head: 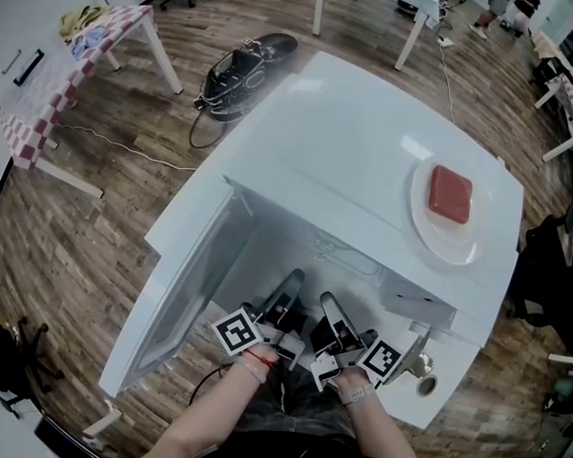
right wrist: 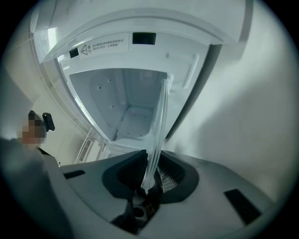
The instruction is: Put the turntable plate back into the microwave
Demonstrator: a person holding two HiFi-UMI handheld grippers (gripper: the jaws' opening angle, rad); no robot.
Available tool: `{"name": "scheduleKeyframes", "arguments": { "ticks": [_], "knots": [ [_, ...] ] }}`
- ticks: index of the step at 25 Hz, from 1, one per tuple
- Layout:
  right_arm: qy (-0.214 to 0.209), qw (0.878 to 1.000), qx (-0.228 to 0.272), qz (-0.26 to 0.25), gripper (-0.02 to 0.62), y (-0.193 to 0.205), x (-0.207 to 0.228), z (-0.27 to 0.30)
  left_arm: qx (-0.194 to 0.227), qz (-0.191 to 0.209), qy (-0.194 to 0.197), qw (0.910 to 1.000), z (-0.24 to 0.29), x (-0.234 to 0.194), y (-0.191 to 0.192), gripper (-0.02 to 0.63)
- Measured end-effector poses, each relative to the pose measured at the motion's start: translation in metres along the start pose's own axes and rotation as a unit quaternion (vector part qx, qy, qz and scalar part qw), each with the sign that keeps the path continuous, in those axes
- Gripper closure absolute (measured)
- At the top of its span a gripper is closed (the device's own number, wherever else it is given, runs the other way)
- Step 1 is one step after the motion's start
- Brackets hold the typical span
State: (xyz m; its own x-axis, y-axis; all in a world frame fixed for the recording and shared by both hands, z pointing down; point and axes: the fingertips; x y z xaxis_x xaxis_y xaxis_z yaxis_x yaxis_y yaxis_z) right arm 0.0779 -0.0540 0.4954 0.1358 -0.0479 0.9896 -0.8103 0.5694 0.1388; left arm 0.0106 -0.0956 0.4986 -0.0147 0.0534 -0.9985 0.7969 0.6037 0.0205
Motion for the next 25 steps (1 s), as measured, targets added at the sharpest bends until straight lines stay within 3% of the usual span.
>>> {"name": "scheduleKeyframes", "arguments": {
  "ticks": [13,25],
  "knots": [
    [-0.014,0.998,0.029,0.052,0.545,0.006,0.001,-0.004,-0.007,0.016,-0.013,0.9998,0.0,-0.001,-0.001,0.565],
    [-0.023,0.998,0.051,0.041,0.545,-0.005,-0.001,-0.005,-0.018,0.024,-0.01,0.9995,0.001,0.0,0.004,0.563]
  ]
}}
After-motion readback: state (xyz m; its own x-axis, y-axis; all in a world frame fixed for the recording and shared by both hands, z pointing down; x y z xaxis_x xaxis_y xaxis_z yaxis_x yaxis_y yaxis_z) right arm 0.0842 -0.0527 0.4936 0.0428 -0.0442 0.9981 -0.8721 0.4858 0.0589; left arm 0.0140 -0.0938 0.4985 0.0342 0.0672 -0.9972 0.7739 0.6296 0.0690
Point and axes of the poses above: the fingertips, and each gripper's own axes: z forward along the fingers, x to its right, y out of its underside, and after that the axes turned 2 degrees about -y, right-handed
